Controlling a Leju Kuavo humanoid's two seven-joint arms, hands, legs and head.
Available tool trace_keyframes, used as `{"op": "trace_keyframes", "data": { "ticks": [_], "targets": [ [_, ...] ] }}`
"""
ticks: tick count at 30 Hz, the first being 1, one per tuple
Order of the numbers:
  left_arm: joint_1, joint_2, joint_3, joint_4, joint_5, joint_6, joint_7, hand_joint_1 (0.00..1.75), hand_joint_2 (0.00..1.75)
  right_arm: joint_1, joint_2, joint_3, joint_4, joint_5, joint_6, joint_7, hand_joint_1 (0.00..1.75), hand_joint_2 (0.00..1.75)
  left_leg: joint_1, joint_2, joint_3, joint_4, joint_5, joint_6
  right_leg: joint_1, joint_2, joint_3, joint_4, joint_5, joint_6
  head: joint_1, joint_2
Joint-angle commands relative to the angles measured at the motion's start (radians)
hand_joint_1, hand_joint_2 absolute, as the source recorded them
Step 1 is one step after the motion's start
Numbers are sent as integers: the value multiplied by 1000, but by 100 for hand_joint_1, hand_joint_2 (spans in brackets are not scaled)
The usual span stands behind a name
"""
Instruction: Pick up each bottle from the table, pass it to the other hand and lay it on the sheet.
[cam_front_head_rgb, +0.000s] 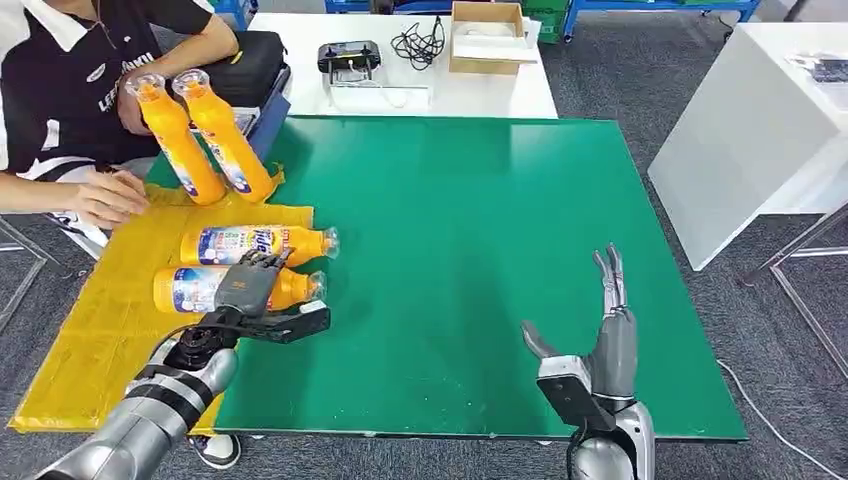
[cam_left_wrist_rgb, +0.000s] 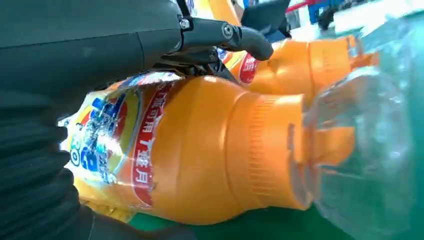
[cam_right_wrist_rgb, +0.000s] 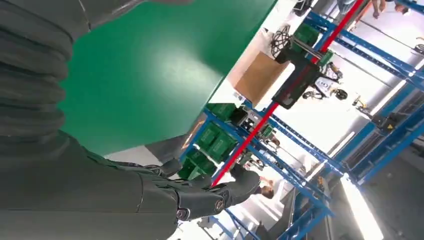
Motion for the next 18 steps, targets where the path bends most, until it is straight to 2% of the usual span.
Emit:
{"op": "trace_keyframes", "data": {
  "ticks": [1, 4, 7, 11, 13, 18],
  "targets": [
    [152, -78, 90, -354, -69, 293, -43, 0, 175, 31, -14, -5, 1, 14, -11, 11, 0, 175, 0, 2, -1, 0, -1, 0, 0, 2, -1, -1, 0, 0, 0, 0],
    [215, -101, 135, -523, 75, 402, -172, 0, 175, 42, -22, 10, -11, -26, 2, -7, 0, 175, 0, 3, -7, 1, -1, 0, 0, 2, -7, 0, 0, 1, 0, 0],
    [287, -135, 154, -652, 215, 440, -300, 0, 175, 71, -34, 25, -46, -84, 27, -31, 0, 175, 0, 6, -7, 1, -3, 0, 0, 4, -6, 0, -1, 1, 0, 0],
    [387, -172, 114, -735, 355, 422, -411, 0, 175, 130, -35, 15, -110, -139, 21, -58, 0, 175, -1, 7, -6, 0, -5, -1, 0, 4, -6, -1, -2, 1, 0, 0],
    [436, -194, 81, -759, 512, 352, -476, 0, 175, 164, -37, 12, -135, -198, 55, -73, 0, 175, -1, 6, -7, 0, -5, -1, -1, 4, -7, -1, -2, 0, 0, 0],
    [470, -213, 62, -751, 554, 322, -505, 0, 175, 191, -32, 5, -151, -225, 63, -93, 0, 175, 0, 7, -8, 0, -7, -1, 0, 3, -9, -1, -3, -1, 0, 0]
  ]
}}
